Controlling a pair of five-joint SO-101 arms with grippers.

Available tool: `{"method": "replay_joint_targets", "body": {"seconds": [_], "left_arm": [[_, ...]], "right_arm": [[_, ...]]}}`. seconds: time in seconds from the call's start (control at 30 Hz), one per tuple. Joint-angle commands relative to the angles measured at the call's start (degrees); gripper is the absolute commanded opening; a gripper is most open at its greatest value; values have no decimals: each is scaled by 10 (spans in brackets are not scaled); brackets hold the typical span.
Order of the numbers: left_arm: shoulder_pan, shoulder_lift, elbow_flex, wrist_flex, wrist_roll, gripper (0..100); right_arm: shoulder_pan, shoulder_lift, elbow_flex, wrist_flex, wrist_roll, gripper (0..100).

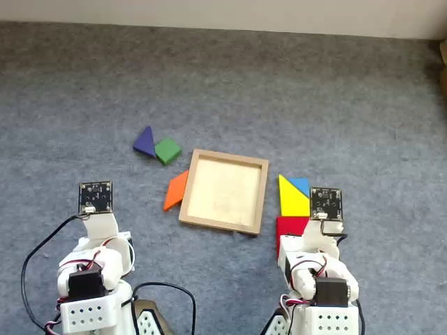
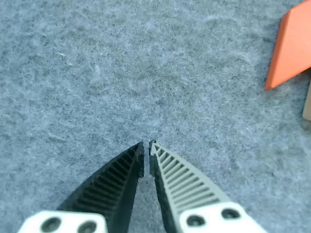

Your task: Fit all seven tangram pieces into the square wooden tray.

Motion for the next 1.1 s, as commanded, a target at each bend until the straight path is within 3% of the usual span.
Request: {"method": "replay_joint_targets", "body": {"seconds": [0.0, 0.67, 1.07], "left_arm": [[-4, -19, 11, 2, 0, 45], [-4, -19, 11, 2, 0, 45], [-4, -19, 11, 2, 0, 45]], "right_arm": [[-2, -9, 82, 4, 5, 5], [-4, -11, 80, 0, 6, 5], [45, 14, -183, 15, 5, 5]]}}
